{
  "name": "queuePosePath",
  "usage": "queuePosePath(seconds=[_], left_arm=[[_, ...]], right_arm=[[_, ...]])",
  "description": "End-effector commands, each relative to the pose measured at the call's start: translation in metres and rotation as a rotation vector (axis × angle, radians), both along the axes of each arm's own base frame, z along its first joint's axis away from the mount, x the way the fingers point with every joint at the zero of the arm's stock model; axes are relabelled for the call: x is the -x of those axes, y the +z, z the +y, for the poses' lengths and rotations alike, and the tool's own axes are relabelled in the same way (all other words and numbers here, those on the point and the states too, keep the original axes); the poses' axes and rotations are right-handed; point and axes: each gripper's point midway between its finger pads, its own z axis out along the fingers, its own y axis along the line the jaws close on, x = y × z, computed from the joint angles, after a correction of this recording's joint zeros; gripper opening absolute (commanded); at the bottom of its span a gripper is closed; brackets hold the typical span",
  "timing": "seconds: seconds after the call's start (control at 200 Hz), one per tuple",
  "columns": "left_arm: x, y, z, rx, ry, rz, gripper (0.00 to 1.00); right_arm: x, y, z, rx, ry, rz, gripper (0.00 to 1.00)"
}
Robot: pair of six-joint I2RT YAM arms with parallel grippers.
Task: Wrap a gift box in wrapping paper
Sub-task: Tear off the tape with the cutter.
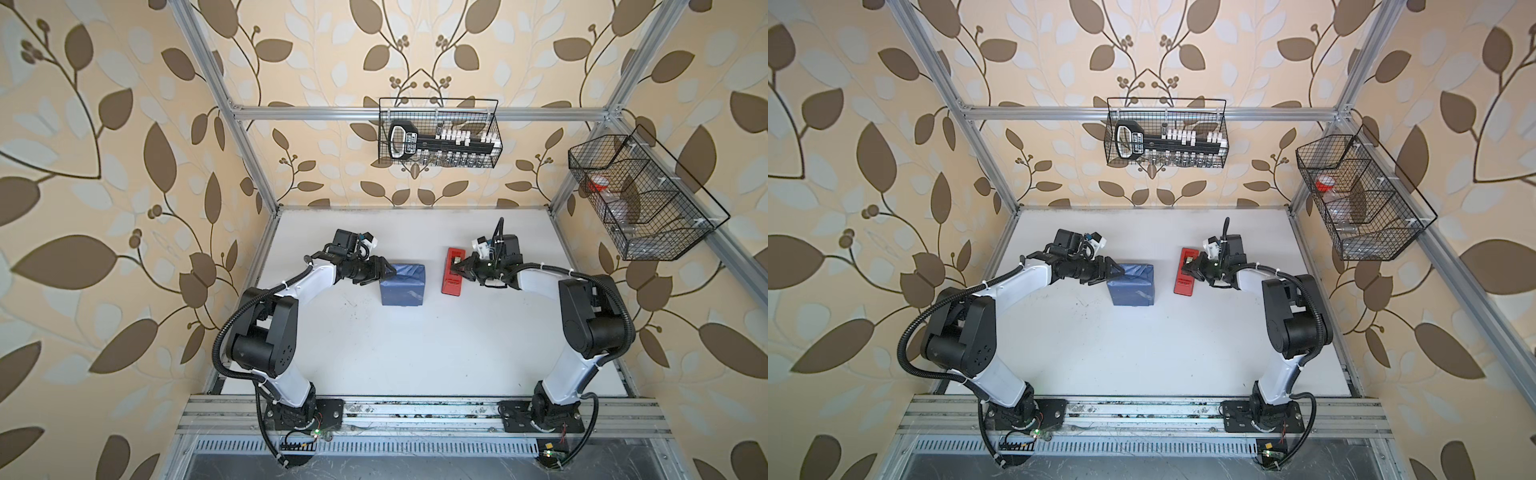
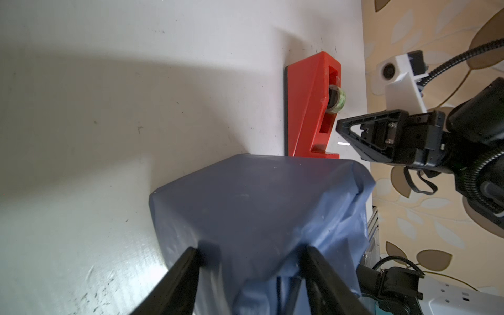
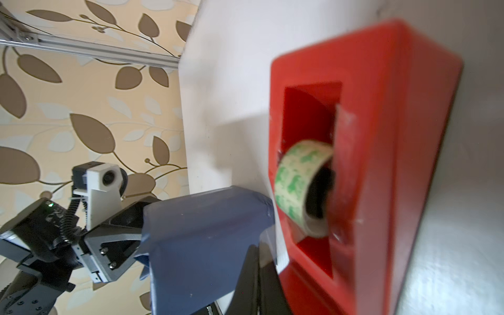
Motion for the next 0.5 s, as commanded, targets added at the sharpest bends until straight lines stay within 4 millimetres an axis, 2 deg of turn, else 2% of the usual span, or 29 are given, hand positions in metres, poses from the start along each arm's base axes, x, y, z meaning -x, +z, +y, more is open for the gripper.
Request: queuePosePath(seconds=[0.0,0.075,0.26,0.395,0.44,0.5], left_arm=[[0.027,-0.053,0.026,-0.170,0.037,0.149,0.62],[0.028,-0.052,0.026,-0.167,0.039,0.153,0.62],[0.028,-0.054,0.026,-0.167,0.040,0.152,0.62],[0.027,-0.049,0.027,-0.177,0.033,0.134,0.62],[0.027,-0.051,0.027,-0.174,0.038,0.137,0.62],[0.028,-0.050,0.026,-0.165,0.041,0.137,0.62]], right_arm=[[-0.009,0.034,0.007,-0.049,0.023,-0.080,0.00],[-0.014,0.032,0.002,-0.073,0.000,-0.060,0.00],[-0.039,0.067,-0.009,-0.077,-0.021,-0.117,0.00],[-0.052,0.099,-0.009,-0.117,-0.029,-0.172,0.00],[-0.053,0.097,-0.008,-0.104,-0.027,-0.169,0.00],[-0.050,0.084,-0.006,-0.094,-0.022,-0.137,0.00]])
